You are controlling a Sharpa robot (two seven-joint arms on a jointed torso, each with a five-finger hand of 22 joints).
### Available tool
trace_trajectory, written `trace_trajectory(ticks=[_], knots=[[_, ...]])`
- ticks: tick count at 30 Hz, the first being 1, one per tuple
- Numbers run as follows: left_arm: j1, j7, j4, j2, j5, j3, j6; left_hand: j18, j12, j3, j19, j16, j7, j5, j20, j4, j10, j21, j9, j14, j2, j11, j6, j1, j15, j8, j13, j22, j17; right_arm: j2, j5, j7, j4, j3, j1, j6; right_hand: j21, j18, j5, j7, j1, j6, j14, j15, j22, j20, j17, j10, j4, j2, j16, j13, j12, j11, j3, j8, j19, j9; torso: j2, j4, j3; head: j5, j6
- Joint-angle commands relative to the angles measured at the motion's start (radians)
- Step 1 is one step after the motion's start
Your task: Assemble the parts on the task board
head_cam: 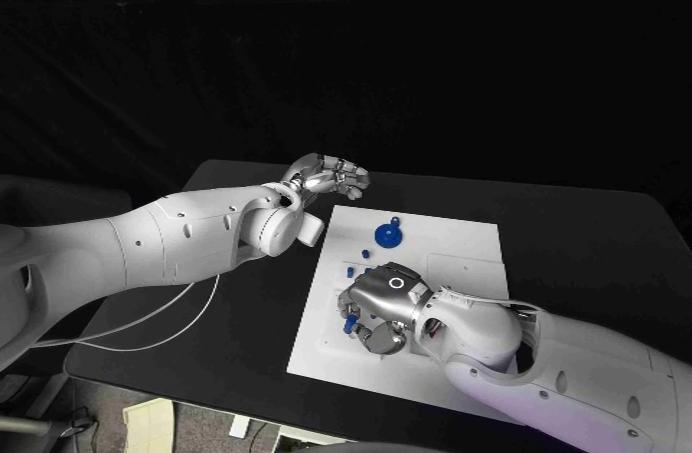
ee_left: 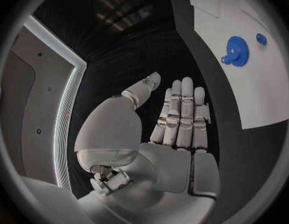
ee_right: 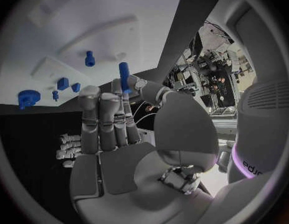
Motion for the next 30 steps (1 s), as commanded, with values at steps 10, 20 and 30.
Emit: trace_trajectory(ticks=[10,20,30], knots=[[0.001,0.010,0.000,0.002,0.006,0.001,0.014,0.004,-0.005,-0.001,0.001,-0.005,0.001,0.001,0.004,0.006,-0.006,-0.006,-0.002,0.007,0.005,0.000,-0.007,-0.004,0.003,0.002,-0.001,0.001,0.003,-0.002,-0.016,0.003,-0.006,-0.007,-0.003,0.039,0.007,0.109,0.000,0.002,-0.004,0.008,0.000,-0.007,0.016,-0.007,0.001,0.009,-0.006,0.014,0.005,0.003,0.006,0.000,0.002,0.007,0.002,0.001,0.000,0.0012,-0.0007,0.000,-0.005],[0.001,0.010,-0.001,0.002,0.006,0.001,0.014,0.004,-0.005,-0.001,0.001,-0.006,0.001,0.001,0.004,0.006,-0.006,-0.006,-0.002,0.007,0.005,-0.001,-0.007,-0.004,0.003,0.002,-0.001,0.002,0.004,-0.001,-0.022,-0.003,-0.018,-0.013,-0.003,0.048,0.007,0.109,0.000,0.001,-0.004,0.008,0.000,-0.007,0.016,-0.007,0.001,0.009,-0.007,0.015,0.005,0.003,0.006,0.000,0.002,0.007,0.001,0.001,0.000,0.0008,-0.0009,0.001,-0.008],[0.001,0.010,-0.002,0.003,0.006,0.001,0.016,0.004,-0.005,-0.001,0.001,-0.006,0.001,0.001,0.004,0.006,-0.006,-0.006,-0.002,0.007,0.005,0.000,-0.007,-0.004,0.003,0.002,-0.001,0.002,0.005,0.000,-0.034,-0.009,-0.020,-0.015,-0.003,0.056,0.007,0.109,0.000,0.001,-0.005,0.008,0.000,-0.007,0.016,-0.007,0.001,0.009,-0.009,0.015,0.005,0.004,0.006,0.000,0.002,0.007,0.001,0.002,0.000,0.0005,-0.0009,0.000,-0.008]])
